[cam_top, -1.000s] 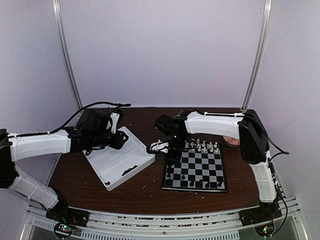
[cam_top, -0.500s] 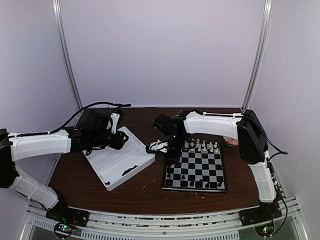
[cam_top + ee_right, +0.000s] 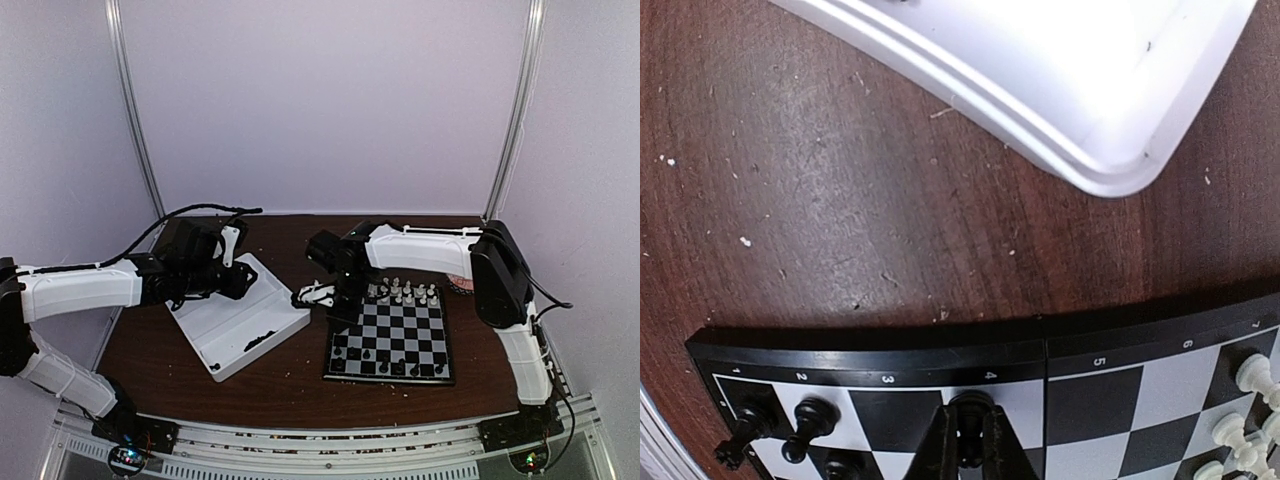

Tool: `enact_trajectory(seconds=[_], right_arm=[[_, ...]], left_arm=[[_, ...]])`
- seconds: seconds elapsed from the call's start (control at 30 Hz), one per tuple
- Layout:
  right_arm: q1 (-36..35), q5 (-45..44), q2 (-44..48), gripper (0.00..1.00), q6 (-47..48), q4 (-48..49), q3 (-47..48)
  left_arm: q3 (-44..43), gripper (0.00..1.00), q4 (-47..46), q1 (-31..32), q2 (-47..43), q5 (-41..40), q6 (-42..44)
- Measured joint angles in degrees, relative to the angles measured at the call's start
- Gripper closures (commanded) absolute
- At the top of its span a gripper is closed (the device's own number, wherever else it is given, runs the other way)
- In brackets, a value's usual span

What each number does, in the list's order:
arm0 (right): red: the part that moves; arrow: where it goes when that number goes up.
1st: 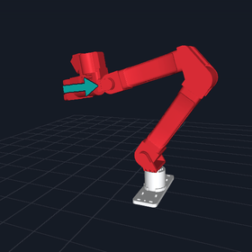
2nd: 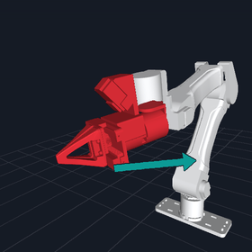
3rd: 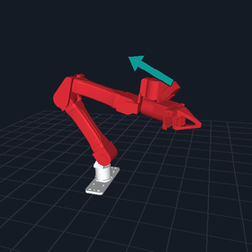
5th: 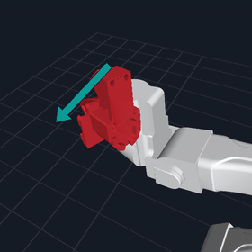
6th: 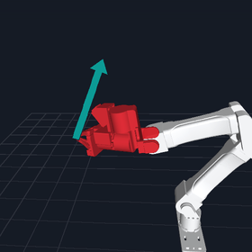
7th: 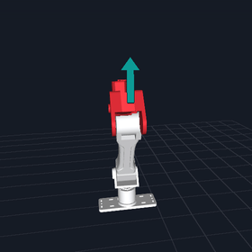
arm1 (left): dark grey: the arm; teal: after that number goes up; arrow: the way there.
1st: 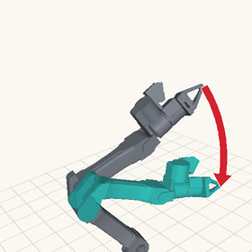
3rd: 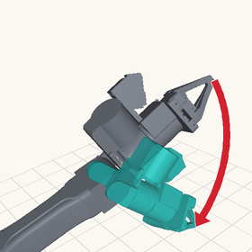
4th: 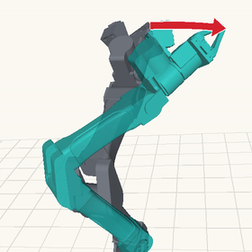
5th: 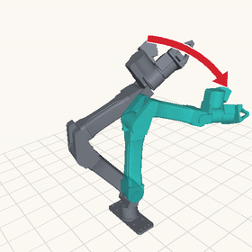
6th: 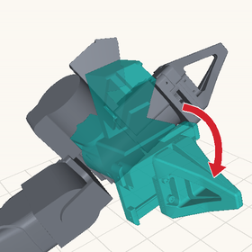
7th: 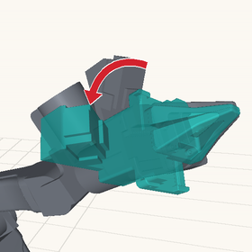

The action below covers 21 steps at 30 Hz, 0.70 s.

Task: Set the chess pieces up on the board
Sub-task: Pick up the pawn from the chessboard.

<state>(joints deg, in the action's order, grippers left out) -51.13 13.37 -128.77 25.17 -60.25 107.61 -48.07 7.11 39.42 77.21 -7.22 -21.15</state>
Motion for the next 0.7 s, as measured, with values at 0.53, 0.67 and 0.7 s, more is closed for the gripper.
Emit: enact_trajectory(seconds=[0.53, 0.67, 0.7], right_arm=[[8.9, -3.6, 32.2, 0.93, 1.5, 5.9, -33.1], [9.3, -3.0, 35.9, 0.93, 2.1, 7.7, -41.1], [9.2, -2.8, 36.0, 0.93, 2.2, 7.9, -42.1]], left_arm=[[-1.4, 0.65, 0.7, 0.0, 2.3, 0.1, 1.3], [-2.3, 0.65, 1.1, 0.0, 3.5, 0.5, 1.5], [-2.4, 0.65, 1.1, 0.0, 3.6, 0.6, 1.6]])
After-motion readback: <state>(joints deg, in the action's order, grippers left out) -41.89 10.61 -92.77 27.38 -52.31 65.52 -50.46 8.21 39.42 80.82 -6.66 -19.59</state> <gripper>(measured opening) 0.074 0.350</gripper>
